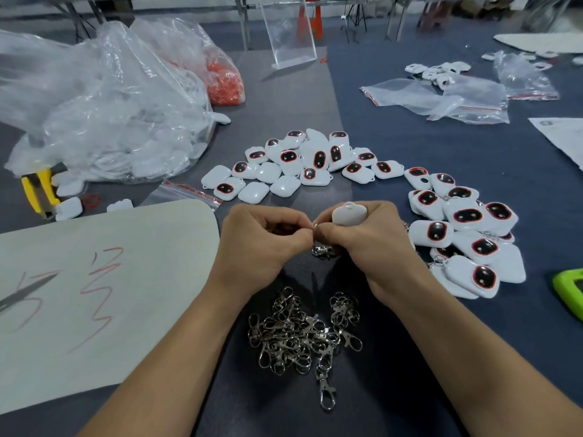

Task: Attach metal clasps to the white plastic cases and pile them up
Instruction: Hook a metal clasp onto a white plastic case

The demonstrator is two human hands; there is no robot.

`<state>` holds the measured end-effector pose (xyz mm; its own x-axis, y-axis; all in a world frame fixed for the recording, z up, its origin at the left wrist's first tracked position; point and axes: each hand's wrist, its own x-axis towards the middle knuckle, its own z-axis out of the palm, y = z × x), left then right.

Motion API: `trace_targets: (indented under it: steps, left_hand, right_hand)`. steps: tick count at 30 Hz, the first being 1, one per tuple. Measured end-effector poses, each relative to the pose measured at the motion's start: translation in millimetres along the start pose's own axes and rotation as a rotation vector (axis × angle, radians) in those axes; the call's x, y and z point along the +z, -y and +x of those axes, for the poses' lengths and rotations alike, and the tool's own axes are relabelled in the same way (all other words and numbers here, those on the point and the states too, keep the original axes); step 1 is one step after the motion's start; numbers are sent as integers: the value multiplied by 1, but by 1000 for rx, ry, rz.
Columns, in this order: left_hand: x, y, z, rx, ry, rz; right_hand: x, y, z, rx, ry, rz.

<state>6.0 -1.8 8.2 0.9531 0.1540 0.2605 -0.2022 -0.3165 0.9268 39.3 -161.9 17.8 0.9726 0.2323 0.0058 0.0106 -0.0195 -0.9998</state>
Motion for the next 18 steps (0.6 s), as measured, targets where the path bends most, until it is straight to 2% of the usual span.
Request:
trace_targets:
  steps: [11,16,18]
  left_hand:
    - [-7,-5,1,-61,177,-52]
    - [-6,-4,-3,-60,178,-36]
    - [-3,-4,-3,-60,130,-50]
  right_hand:
    - [-9,6,-1,42,156,-12]
    - [-7,4,-2,19,193,-70]
    - [-6,3,-2,11,176,-86]
